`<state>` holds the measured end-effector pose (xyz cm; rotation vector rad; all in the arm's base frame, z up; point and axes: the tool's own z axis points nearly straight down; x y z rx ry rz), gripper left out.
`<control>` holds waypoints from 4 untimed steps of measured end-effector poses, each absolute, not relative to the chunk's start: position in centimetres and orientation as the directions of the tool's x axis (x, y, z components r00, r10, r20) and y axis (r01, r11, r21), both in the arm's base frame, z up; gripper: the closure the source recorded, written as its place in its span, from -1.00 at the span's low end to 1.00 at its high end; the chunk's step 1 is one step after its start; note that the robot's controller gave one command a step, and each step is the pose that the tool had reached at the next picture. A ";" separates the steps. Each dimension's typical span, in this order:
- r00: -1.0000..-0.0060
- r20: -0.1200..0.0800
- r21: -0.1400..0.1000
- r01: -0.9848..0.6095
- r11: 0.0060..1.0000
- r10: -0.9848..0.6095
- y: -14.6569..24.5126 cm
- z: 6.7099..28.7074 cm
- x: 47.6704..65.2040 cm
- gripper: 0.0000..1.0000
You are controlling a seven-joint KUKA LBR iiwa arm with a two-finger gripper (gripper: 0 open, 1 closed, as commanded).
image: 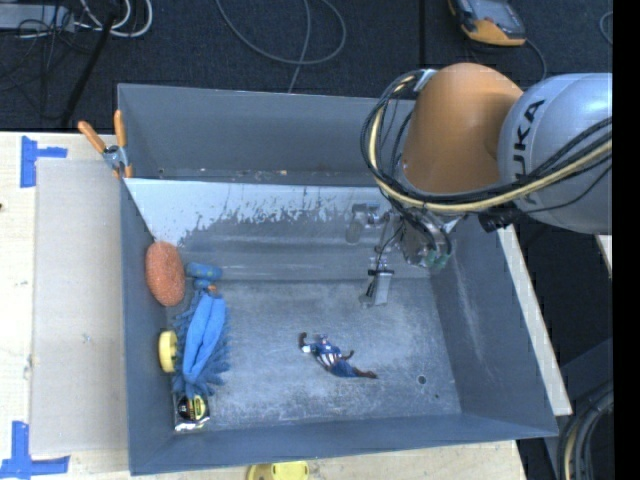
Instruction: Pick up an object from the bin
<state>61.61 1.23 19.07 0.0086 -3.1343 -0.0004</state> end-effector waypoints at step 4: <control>-0.997 0.002 -0.001 0.075 0.997 0.075 0.2 6.4 56.1 -1.00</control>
Offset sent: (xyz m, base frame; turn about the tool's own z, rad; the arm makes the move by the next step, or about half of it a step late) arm -0.0285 -0.0101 -0.0996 -0.0062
